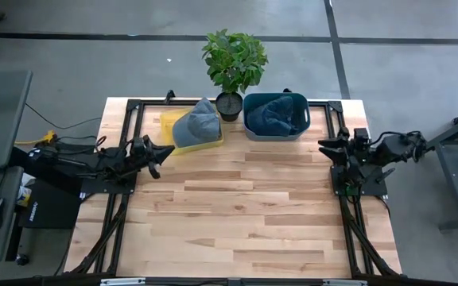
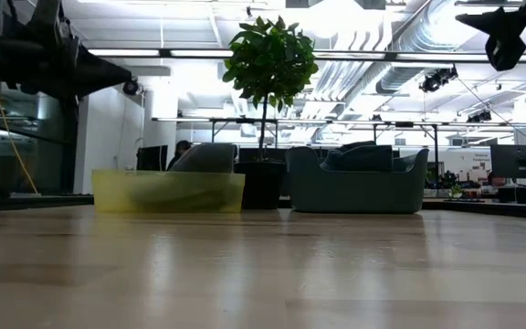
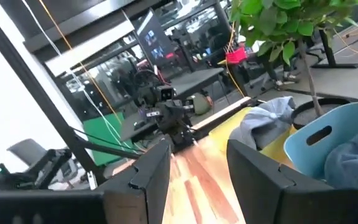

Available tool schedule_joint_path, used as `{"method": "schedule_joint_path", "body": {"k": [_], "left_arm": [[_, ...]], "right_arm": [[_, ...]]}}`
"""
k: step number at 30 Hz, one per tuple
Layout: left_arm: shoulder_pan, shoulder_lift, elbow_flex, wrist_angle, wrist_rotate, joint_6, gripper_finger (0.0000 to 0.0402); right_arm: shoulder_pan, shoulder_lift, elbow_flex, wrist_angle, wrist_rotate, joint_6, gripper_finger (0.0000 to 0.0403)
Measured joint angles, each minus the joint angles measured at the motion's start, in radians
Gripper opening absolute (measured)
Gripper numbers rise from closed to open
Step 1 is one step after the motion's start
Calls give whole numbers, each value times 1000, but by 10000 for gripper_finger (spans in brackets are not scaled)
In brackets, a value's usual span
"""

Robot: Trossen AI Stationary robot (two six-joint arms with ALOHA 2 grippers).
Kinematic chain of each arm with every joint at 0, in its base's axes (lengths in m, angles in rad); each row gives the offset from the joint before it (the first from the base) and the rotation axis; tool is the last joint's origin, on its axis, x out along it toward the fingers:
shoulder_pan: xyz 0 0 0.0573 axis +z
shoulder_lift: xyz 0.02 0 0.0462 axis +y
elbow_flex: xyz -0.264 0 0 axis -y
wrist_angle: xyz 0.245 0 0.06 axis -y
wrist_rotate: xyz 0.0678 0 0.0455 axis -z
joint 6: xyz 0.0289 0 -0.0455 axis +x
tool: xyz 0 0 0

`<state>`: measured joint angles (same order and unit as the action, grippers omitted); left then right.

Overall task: Pick & Place hat
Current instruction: Return to Home Position

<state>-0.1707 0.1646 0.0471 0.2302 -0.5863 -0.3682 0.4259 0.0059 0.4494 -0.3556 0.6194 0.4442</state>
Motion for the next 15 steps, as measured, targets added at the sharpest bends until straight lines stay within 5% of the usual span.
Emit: {"method": "schedule_joint_path", "body": {"k": [15], "left_arm": [[0, 1, 0, -182, -22, 57, 1]], "right_arm": [[0, -1, -160, 53, -8, -34, 132]]}}
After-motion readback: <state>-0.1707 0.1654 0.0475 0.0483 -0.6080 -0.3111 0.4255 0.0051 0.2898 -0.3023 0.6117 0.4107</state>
